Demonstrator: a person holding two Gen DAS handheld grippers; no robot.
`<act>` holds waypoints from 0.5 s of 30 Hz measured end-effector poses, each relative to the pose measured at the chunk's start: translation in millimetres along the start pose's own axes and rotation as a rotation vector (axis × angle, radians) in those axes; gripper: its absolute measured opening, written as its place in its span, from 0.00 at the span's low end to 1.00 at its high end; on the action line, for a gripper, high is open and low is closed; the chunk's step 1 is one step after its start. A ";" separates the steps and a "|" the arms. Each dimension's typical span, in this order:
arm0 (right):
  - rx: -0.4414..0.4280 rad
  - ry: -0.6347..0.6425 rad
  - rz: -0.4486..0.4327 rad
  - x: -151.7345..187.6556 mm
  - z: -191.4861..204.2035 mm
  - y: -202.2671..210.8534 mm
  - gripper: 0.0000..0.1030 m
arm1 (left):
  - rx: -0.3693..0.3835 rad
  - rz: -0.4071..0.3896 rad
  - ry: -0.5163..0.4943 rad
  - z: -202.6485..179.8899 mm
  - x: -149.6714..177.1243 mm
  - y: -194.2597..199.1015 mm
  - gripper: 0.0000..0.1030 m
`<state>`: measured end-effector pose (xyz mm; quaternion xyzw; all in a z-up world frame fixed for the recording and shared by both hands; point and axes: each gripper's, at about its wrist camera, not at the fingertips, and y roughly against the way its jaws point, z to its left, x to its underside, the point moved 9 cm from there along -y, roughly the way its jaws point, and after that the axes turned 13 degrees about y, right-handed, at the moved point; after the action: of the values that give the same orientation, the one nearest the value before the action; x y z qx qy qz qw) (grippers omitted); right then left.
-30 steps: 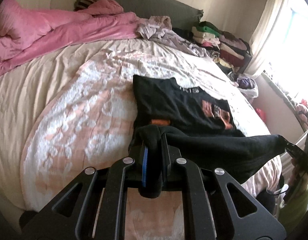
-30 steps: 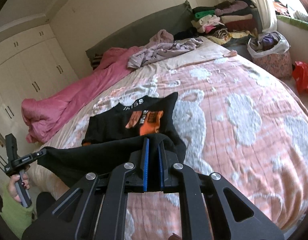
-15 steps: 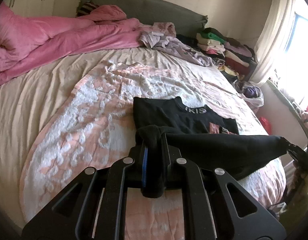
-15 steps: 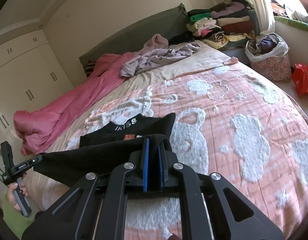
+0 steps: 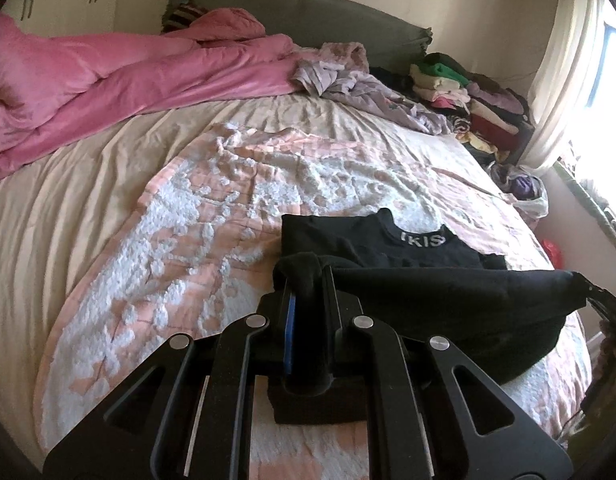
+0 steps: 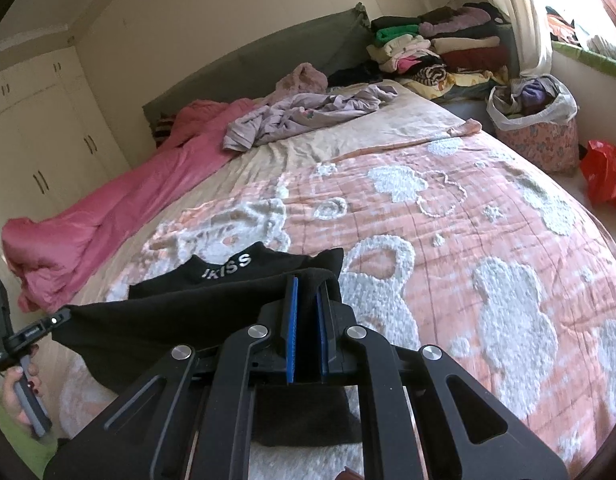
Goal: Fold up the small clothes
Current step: 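Lift the hem with both tools and fold it over toward the collar, then open both tools and release the folded hem onto the sweatshirt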
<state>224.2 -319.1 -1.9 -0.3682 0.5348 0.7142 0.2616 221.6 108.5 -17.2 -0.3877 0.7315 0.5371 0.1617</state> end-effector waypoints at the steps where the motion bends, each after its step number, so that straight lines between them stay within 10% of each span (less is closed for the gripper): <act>1: 0.006 0.008 0.004 0.4 -0.9 -4.8 0.07 | -0.004 0.000 -0.002 0.8 -0.1 -3.2 0.05; 15: 0.063 0.016 0.086 22.8 -13.4 -59.1 0.08 | -0.132 0.000 -0.064 19.1 12.6 -54.6 0.15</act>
<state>259.3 -315.1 -56.1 -0.3421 0.5744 0.7045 0.2380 250.5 114.3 -68.5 -0.3800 0.6889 0.5963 0.1590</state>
